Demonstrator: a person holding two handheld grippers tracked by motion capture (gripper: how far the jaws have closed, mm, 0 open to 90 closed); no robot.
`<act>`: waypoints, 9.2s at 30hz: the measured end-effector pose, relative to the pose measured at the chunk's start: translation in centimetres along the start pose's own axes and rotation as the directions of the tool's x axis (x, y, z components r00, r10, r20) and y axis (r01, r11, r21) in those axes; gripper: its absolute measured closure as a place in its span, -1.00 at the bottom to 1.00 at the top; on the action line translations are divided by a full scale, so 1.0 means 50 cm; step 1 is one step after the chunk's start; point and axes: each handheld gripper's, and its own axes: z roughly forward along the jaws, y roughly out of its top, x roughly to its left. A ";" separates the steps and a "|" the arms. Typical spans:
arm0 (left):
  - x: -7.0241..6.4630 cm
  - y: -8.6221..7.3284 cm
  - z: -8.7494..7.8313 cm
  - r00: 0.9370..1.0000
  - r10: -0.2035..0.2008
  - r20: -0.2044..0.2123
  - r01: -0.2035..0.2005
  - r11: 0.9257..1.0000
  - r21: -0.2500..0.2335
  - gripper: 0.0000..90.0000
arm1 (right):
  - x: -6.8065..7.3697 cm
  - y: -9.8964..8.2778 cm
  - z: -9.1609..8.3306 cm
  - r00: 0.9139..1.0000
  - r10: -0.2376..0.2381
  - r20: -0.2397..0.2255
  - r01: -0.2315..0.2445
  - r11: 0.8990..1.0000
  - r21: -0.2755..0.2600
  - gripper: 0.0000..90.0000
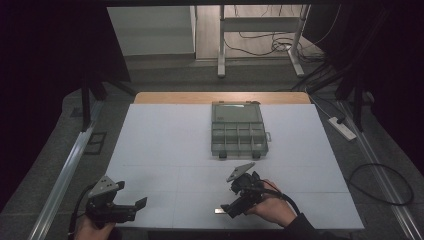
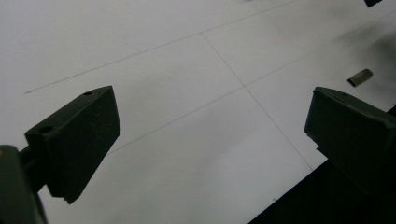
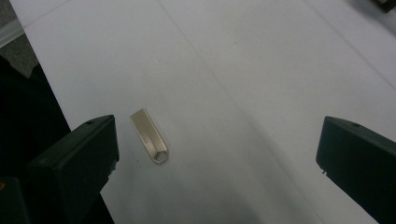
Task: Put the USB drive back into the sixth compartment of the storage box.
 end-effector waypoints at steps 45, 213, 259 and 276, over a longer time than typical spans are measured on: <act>0.005 0.000 -0.001 1.000 -0.010 0.022 0.011 1.000 -0.010 -0.91 | 0.055 0.008 0.049 0.954 -0.286 -0.091 0.295 0.949 0.112 0.74; -0.007 0.006 0.012 0.996 0.071 0.058 -0.074 0.996 0.047 -0.90 | -0.252 0.152 0.013 0.974 0.133 0.184 -0.102 0.980 -0.171 0.00; -0.005 0.006 0.014 0.997 0.053 0.054 -0.056 0.997 0.056 -0.89 | -0.218 0.085 -0.026 0.980 0.152 0.125 -0.133 0.980 -0.149 -0.96; -0.005 0.007 0.015 0.997 0.050 0.052 -0.053 0.997 0.062 -0.89 | -0.194 0.061 -0.048 0.984 0.127 0.126 -0.106 0.981 -0.163 -1.00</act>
